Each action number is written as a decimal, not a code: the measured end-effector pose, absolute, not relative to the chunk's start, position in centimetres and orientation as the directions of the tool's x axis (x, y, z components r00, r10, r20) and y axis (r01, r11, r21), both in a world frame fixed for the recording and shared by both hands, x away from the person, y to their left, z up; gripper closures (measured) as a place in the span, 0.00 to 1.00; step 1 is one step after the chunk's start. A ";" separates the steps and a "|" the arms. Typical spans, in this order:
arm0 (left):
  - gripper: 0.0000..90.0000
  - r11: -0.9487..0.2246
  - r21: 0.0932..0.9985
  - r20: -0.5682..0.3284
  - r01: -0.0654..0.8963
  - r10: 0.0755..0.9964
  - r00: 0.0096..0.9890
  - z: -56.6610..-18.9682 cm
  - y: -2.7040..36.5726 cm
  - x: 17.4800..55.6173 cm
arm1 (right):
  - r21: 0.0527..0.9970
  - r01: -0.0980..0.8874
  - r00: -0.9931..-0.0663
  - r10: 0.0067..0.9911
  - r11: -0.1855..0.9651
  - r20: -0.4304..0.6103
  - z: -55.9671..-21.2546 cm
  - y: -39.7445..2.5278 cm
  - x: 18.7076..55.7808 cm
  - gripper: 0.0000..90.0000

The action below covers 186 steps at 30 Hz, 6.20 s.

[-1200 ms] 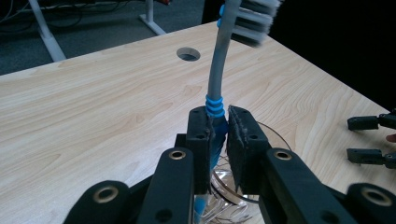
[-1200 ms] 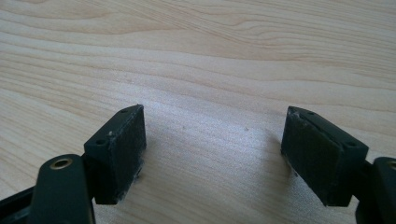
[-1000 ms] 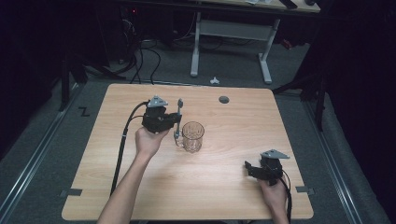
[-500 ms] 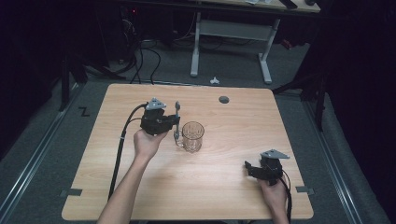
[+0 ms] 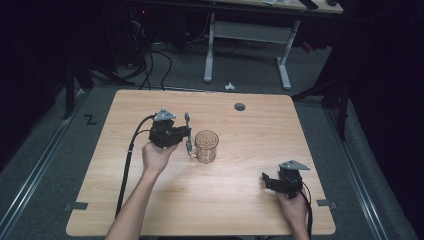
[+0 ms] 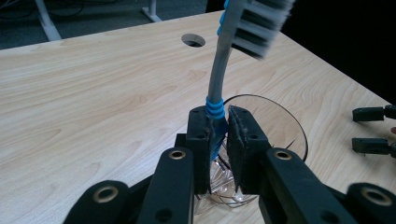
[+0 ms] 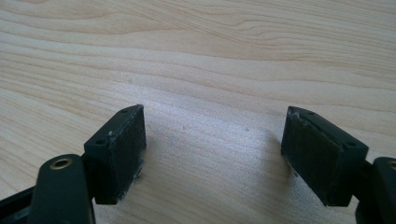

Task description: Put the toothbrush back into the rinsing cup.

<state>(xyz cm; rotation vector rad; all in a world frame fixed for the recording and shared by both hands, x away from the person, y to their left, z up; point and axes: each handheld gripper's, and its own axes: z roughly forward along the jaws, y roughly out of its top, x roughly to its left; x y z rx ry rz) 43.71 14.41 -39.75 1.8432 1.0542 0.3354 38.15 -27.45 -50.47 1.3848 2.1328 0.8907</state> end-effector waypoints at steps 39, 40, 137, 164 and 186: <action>0.87 -0.183 0.808 -0.233 0.560 0.774 0.589 -41.5 13.9 43.9 | 0.720 0.631 -0.400 0.916 0.290 -0.019 -50.5 -27.4 38.2 0.25; 0.86 -0.185 0.808 -0.231 0.560 0.774 0.589 -41.6 13.8 43.9 | 0.719 0.631 -0.400 0.916 0.291 -0.019 -50.5 -27.5 38.2 0.25; 0.56 -0.217 0.847 -0.095 0.484 0.836 0.541 -41.5 18.1 36.4 | 0.719 0.631 -0.400 0.916 0.291 -0.019 -50.5 -27.4 38.2 0.25; 0.53 -0.215 0.830 -0.104 0.515 0.848 0.520 -43.1 19.2 35.1 | 0.719 0.631 -0.400 0.916 0.291 -0.019 -50.5 -27.4 38.2 0.25; 0.53 -0.194 0.815 -0.120 0.546 0.865 0.488 -44.3 20.3 34.6 | 0.719 0.631 -0.400 0.916 0.291 -0.019 -50.5 -27.4 38.2 0.25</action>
